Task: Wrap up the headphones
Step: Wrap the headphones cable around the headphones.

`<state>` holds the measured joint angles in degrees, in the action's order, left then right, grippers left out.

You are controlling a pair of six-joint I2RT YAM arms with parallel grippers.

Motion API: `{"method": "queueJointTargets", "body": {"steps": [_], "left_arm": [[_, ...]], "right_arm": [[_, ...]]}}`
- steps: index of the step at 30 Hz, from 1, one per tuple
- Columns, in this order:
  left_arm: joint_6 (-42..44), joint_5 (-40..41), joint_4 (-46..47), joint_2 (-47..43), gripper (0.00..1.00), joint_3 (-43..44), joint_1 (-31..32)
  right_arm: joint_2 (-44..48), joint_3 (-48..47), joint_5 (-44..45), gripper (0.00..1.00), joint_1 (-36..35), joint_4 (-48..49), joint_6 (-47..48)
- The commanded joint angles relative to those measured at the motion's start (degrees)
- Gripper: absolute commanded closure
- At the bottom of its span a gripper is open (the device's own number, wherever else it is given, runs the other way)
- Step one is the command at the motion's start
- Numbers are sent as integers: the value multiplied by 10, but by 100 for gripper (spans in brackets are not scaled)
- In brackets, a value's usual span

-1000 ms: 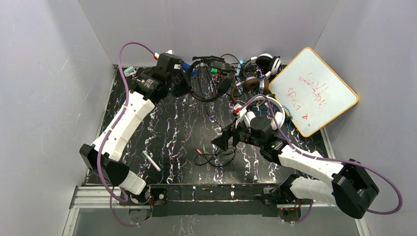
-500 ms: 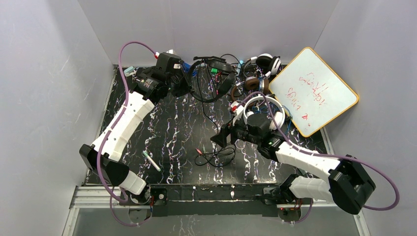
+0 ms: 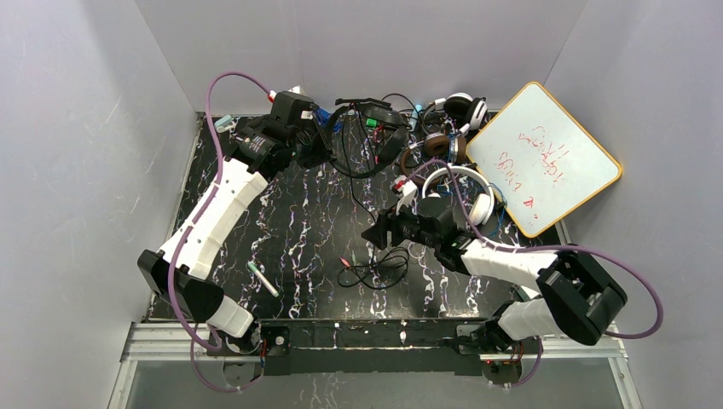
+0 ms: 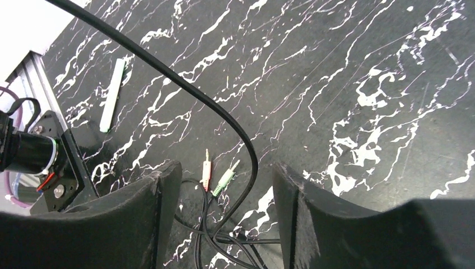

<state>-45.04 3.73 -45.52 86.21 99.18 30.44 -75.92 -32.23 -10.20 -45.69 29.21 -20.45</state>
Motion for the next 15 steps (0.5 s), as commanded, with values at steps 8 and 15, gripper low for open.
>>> {"method": "queueJointTargets", "body": {"steps": [8,15], "left_arm": [[-10,-1,0,-3,100,31,-4],[-2,26,-22,0,100,48,-7]], "right_arm": [[-27,34,-26,64,3,94,-44],[33,100,3,99,5,100,-53]]}}
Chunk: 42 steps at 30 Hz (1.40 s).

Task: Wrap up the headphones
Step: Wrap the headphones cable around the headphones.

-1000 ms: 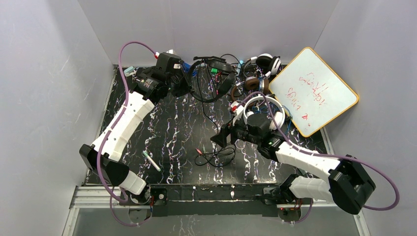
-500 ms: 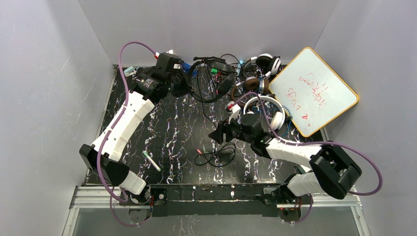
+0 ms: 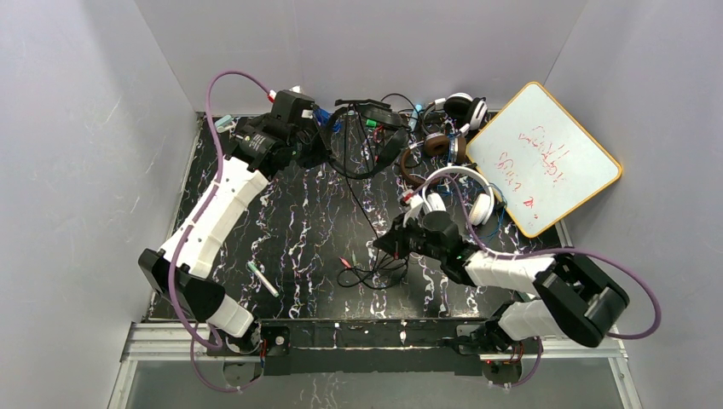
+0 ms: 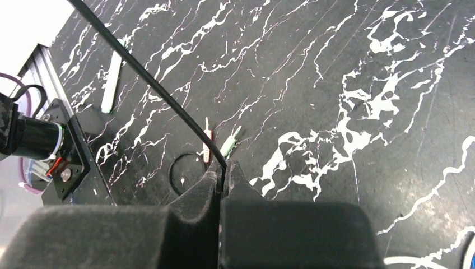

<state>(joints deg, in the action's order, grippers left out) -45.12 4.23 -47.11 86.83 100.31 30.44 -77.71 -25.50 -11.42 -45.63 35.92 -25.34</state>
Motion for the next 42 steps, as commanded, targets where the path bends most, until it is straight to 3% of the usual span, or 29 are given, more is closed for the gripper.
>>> {"method": "queueJointTargets", "body": {"steps": [1,7,14,21,25,32,38,42], "left_arm": [[3,27,-10,-4,100,40,-8],[19,62,-15,11,100,42,-18],[28,108,23,26,100,24,-21],[55,101,-29,76,100,128,-49],[59,89,-35,69,100,135,-58],[54,-23,-47,50,100,145,-67],[60,-196,-46,53,100,138,-69],[89,-242,-33,26,100,87,-69]], "right_arm": [[64,43,14,99,5,28,-4],[124,61,-34,99,5,-4,-2],[103,12,-171,99,-4,-21,-27],[135,20,-117,99,-6,-62,-9],[139,32,-82,99,-5,-73,-9],[100,-3,-8,99,10,-136,12],[72,-47,-47,99,54,-119,13],[52,-82,-145,99,134,-118,-12]]}}
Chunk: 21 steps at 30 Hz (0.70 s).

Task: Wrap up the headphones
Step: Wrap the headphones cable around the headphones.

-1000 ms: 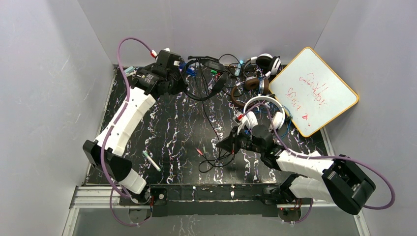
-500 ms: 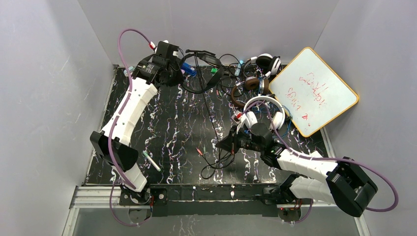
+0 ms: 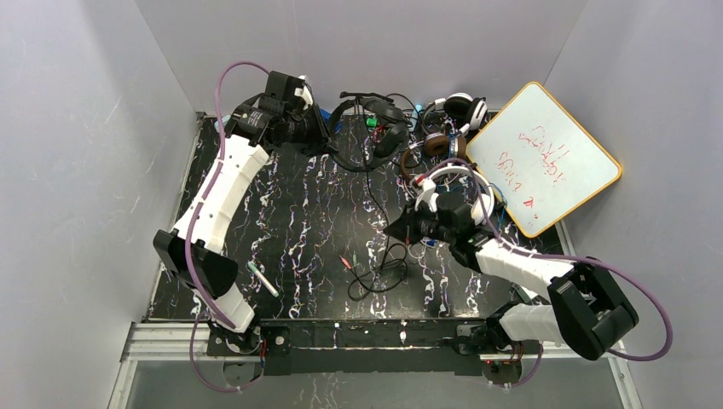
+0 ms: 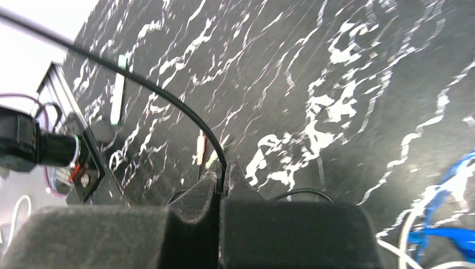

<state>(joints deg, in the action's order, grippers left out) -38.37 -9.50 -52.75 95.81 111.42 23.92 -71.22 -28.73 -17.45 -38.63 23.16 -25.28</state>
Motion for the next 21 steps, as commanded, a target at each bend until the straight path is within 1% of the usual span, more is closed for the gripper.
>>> {"method": "queueJointTargets", "body": {"steps": [1,5,8,11,14,16,18,21], "left_arm": [[30,-112,36,-78,100,-46,-4],[65,-173,100,-136,100,-137,-4],[114,-189,109,-167,100,-185,1],[186,-154,109,-199,100,-230,7],[250,-66,111,-228,100,-260,36],[286,-26,112,-242,100,-280,53],[355,-17,110,-255,100,-294,80],[493,17,113,-291,100,-325,137]], "right_arm": [[-21,-60,-113,99,85,10,-19],[-58,-114,-212,99,148,-9,-40],[-74,-171,-251,99,177,-65,-41],[-78,-227,-265,99,194,-127,-26],[-86,-284,-281,99,203,-195,-3],[-94,-318,-290,99,207,-238,9],[-99,-349,-304,99,211,-269,14],[-110,-389,-338,99,213,-314,22]]}}
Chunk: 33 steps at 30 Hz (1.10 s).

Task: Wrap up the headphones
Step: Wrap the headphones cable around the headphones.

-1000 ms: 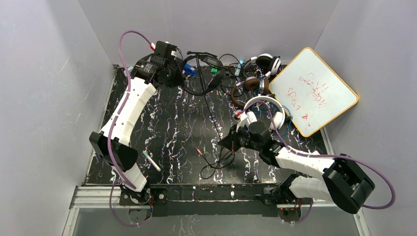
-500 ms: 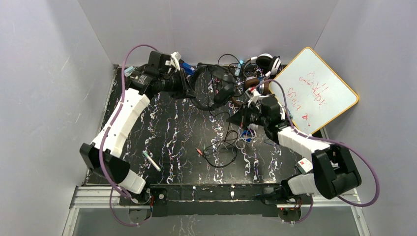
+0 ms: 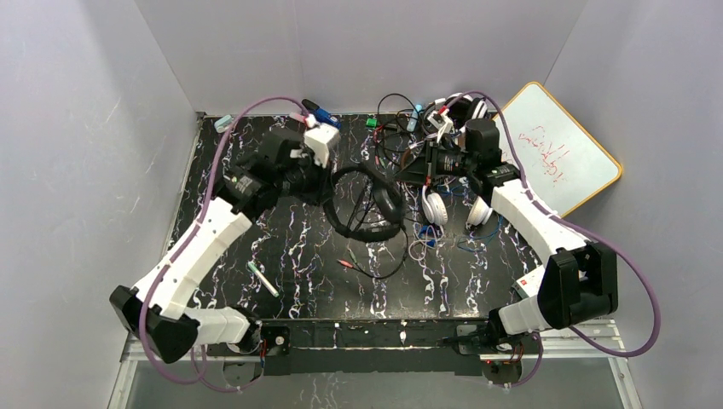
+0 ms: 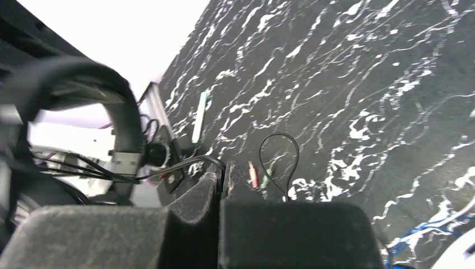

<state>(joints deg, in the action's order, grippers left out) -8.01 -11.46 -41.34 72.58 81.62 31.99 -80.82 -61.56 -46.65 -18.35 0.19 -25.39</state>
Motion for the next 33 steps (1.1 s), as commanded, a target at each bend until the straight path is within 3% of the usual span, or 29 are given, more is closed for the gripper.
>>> {"method": "queueJointTargets", "body": {"steps": [1,5,12,15,22,33], "left_arm": [[228,49,2,-70,100,-39,61],[336,128,-6,-84,100,-49,62],[588,83,-31,-78,100,-53,63],[648,105,-15,-71,100,-62,63],[655,168,13,-29,100,-65,82],[539,249,79,14,100,-76,104]], "right_arm": [[-19,-74,-64,99,10,-101,25],[-38,-109,-144,99,9,-169,32],[-40,-88,-258,99,7,-183,12],[-35,-68,-301,99,6,-140,-27],[-5,14,-293,96,-3,144,-279],[-7,55,-206,91,-81,356,-491]]}}
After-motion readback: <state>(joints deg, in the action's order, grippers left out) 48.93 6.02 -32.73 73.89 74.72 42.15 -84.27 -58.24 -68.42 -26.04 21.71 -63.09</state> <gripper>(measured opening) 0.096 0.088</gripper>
